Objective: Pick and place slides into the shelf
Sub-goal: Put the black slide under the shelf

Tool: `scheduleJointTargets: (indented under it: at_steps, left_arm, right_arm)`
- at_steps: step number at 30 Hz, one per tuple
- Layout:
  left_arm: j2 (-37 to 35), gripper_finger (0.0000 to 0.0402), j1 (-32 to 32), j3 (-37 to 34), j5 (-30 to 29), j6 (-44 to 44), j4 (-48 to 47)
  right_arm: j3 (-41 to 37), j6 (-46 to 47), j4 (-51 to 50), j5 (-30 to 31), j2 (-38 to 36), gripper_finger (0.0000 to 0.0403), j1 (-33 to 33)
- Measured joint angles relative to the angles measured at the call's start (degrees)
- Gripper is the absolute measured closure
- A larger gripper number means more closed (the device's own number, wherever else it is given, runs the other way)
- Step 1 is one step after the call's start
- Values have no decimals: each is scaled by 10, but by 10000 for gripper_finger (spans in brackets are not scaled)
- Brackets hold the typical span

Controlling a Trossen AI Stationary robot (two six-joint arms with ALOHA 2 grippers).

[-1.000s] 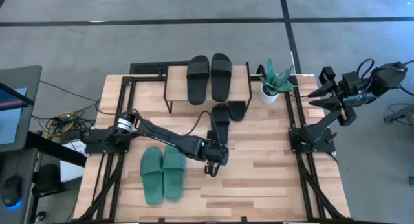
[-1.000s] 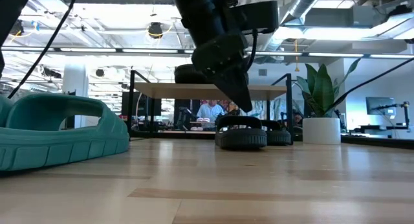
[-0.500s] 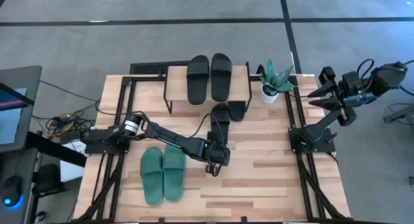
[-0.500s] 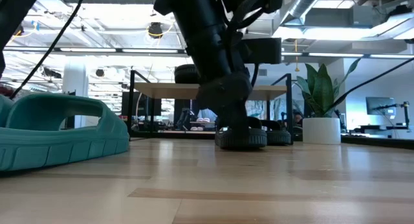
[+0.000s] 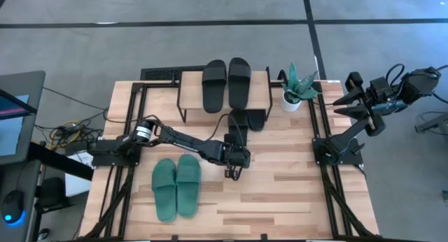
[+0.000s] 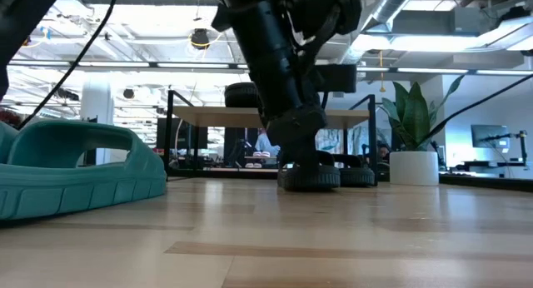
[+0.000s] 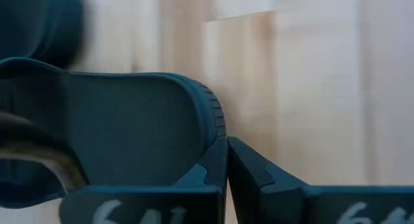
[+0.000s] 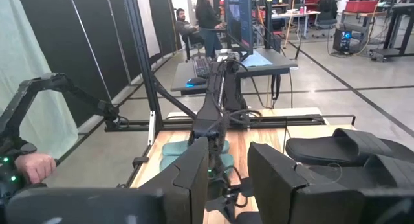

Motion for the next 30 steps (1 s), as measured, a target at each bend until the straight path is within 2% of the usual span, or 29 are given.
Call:
scheduleJointTargets:
  at_steps: [30]
  left_arm:
    - [-1,401,96,0,11,89,6]
  right_arm:
    - [0,0,-13,0,0,305,0]
